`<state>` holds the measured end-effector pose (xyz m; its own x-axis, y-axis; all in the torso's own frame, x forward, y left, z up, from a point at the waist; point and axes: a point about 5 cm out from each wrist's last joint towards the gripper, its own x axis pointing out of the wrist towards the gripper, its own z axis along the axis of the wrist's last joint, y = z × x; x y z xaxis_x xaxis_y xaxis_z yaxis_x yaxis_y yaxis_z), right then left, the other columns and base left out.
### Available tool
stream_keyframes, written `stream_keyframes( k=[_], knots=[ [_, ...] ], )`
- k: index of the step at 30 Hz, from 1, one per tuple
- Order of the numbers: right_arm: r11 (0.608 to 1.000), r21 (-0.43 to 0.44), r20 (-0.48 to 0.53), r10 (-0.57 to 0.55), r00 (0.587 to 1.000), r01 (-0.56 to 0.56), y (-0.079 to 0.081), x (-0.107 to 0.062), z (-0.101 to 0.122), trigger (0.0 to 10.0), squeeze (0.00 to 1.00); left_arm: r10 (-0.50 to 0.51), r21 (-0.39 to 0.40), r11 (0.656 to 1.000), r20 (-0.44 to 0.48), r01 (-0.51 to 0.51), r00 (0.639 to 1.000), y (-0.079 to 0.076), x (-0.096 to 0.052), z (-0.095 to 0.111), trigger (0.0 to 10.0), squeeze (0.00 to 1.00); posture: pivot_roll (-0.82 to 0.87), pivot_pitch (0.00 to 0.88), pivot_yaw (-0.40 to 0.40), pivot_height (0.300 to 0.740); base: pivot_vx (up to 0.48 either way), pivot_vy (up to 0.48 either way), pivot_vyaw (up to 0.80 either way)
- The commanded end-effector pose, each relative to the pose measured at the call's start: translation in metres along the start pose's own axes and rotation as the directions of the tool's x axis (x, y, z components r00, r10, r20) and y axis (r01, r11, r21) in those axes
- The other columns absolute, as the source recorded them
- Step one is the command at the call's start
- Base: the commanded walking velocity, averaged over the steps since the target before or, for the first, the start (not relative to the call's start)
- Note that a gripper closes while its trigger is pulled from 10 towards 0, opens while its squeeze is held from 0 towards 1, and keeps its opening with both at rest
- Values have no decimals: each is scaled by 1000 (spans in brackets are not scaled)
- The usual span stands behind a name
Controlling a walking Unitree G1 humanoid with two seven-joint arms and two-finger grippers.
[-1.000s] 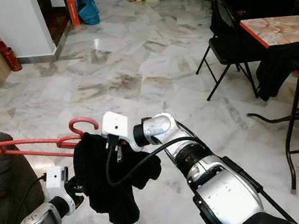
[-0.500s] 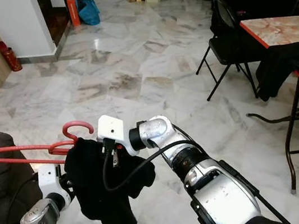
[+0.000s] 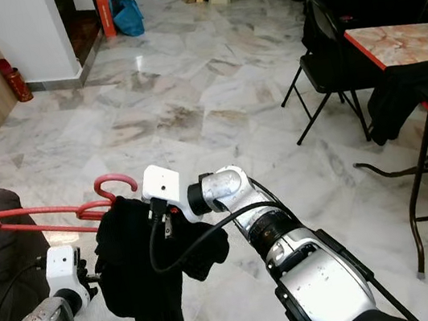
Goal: Hang hanger
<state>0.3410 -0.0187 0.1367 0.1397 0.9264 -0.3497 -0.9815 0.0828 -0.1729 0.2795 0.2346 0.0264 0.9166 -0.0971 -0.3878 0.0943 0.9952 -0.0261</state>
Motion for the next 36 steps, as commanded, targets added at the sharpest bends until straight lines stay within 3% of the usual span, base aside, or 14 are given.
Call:
stream_keyframes(
  k=[1, 4, 9, 16, 21, 34, 36],
  knots=[
    [1000, -28, 6, -9, 1000, 9, -2, -2, 4, 10000, 0, 11, 36, 999, 22, -12, 1000, -2, 0, 4, 10000, 0, 196, 0, -67, 732, 0, 0, 0],
    [1000, -28, 6, -11, 1000, 11, -2, -2, 4, 10000, 0, 82, 129, 988, 19, -84, 996, 1, 2, 2, 10000, 0, 191, 0, -65, 732, 0, 0, 0],
    [1000, -29, 4, -12, 1000, 12, -3, -3, 4, 10000, 0, 129, 139, 981, 40, -133, 991, 4, 2, 5, 10000, 0, 191, 0, -64, 732, 0, 0, 0],
    [1000, -27, 6, -8, 1000, 8, -1, -2, 3, 10000, 0, 27, 33, 999, 64, -29, 998, -7, 3, 5, 10000, 0, 193, 0, -63, 732, 0, 0, 0],
    [1000, -27, 6, -7, 1000, 7, -1, -1, 4, 10000, 0, -14, 48, 999, 53, 12, 998, -13, 4, 3, 10000, 0, 193, 0, -64, 732, 0, 0, 0],
    [999, -28, 15, 21, 1000, -21, 1, 1, 6, 10000, 0, -81, -25, 996, 6, 81, 997, -20, 5, -8, 10000, 0, 190, 0, -68, 732, 0, 0, 0],
    [999, -29, 17, 26, 1000, -26, 2, 1, 6, 10000, 0, -90, -27, 996, -3, 90, 996, -21, 5, -10, 9608, 0, 191, 0, -67, 732, 0, 0, 0]
  ],
)
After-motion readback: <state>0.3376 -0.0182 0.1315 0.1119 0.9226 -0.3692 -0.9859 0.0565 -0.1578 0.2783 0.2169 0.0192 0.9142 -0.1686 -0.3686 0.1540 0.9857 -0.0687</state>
